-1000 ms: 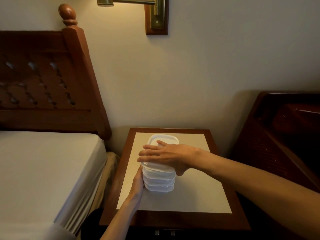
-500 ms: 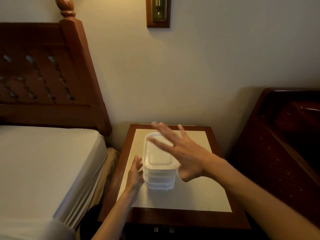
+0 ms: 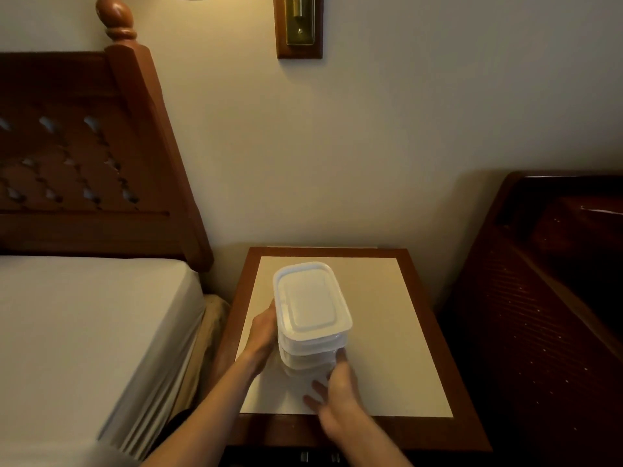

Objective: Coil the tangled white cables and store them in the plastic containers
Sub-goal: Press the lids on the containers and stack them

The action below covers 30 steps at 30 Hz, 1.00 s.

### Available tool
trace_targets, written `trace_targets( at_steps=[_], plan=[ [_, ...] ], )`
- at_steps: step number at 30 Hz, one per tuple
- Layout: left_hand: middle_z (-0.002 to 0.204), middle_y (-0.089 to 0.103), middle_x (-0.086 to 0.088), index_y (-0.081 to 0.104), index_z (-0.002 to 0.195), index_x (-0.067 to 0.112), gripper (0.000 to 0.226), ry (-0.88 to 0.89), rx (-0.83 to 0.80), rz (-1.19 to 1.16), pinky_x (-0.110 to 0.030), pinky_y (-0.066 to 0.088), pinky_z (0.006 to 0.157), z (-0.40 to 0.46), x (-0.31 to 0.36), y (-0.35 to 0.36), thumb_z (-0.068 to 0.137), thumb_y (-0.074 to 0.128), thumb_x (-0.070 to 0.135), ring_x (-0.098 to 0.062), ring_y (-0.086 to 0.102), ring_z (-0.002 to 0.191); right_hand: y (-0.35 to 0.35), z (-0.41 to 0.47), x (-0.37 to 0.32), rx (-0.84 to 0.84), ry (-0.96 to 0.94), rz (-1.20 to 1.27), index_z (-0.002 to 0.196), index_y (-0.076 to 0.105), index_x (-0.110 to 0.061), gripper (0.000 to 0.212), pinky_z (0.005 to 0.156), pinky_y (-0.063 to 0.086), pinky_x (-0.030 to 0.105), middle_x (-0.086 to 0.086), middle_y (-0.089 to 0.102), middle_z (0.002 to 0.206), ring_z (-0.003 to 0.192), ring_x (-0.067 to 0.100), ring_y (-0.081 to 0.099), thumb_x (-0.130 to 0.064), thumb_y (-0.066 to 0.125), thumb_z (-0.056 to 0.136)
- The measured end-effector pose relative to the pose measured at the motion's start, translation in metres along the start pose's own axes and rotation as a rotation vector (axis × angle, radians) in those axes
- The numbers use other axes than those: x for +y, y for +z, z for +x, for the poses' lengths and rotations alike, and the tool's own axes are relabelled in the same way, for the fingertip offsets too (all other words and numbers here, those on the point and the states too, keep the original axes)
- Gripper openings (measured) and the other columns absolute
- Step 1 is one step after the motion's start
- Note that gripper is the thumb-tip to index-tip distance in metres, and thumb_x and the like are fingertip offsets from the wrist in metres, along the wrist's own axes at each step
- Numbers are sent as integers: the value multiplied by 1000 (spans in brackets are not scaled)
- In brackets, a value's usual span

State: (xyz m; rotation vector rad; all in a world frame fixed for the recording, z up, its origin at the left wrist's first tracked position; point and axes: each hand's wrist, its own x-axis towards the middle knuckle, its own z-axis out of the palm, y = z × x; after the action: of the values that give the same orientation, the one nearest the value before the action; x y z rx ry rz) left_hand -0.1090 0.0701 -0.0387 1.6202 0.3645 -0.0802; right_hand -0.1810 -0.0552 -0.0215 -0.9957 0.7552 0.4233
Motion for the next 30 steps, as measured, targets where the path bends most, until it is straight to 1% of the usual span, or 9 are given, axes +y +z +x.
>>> trace_targets(
  at_steps=[3,6,11,14,16,19,25,27,30],
  plan=[
    [99,69,4,68,97,27,33,3,174,3,-44,54,89,-14,-19,-4,97,46,51,-16,63,92,-4,15,-28,-8,-50,-117,130,54,-19,53,92,45,45,9,59,126,110,30,54,-56,33,98],
    [118,54,12,57,122,29,36,-77,290,-58,-54,47,100,-34,-31,-2,98,40,51,-16,51,108,-5,30,-56,-48,-88,-152,115,64,-18,42,81,55,42,11,67,106,93,30,61,-49,42,95],
    [136,52,-6,58,116,26,36,-155,336,-177,-55,38,106,-45,-23,-2,99,39,51,-27,50,118,-6,47,-82,-113,-37,-135,122,61,-17,57,93,51,50,14,67,115,106,34,60,-59,34,94],
    [148,41,-4,44,140,25,64,-293,240,-365,-54,27,112,-31,0,-13,92,34,67,-32,38,136,-9,52,-87,-81,-23,-192,121,57,-23,62,99,46,56,11,61,122,113,34,55,-70,29,91],
    [140,51,1,47,138,28,63,-244,96,-362,-51,39,104,-27,14,-12,92,32,68,-32,45,131,-7,57,-84,-148,-14,-170,114,65,-21,64,96,47,56,14,68,116,109,35,60,-70,33,90],
    [110,71,-6,65,118,18,39,-8,-55,-368,-39,59,78,-29,24,-5,100,43,44,-30,66,105,-1,64,-80,-162,-72,-218,108,72,-21,63,95,46,59,15,70,114,110,36,63,-70,40,85],
    [112,69,-14,66,116,17,34,59,-37,-388,-57,50,94,-26,7,-6,103,40,37,-36,64,108,1,63,-81,-161,-44,-244,111,71,-22,65,95,47,57,13,71,113,110,34,64,-73,39,85],
    [109,71,-11,67,113,18,33,86,-15,-401,-49,56,86,-27,5,-6,103,41,36,-32,67,104,-2,56,-79,-171,-29,-202,113,68,-21,68,92,51,52,14,72,109,104,33,64,-72,31,90],
    [93,74,8,67,102,31,31,103,-3,-414,-29,55,67,-31,5,-2,103,37,40,-9,70,89,-15,56,-67,-86,-50,-109,128,56,-20,63,86,52,49,13,66,115,99,32,60,-65,27,95]
  ],
)
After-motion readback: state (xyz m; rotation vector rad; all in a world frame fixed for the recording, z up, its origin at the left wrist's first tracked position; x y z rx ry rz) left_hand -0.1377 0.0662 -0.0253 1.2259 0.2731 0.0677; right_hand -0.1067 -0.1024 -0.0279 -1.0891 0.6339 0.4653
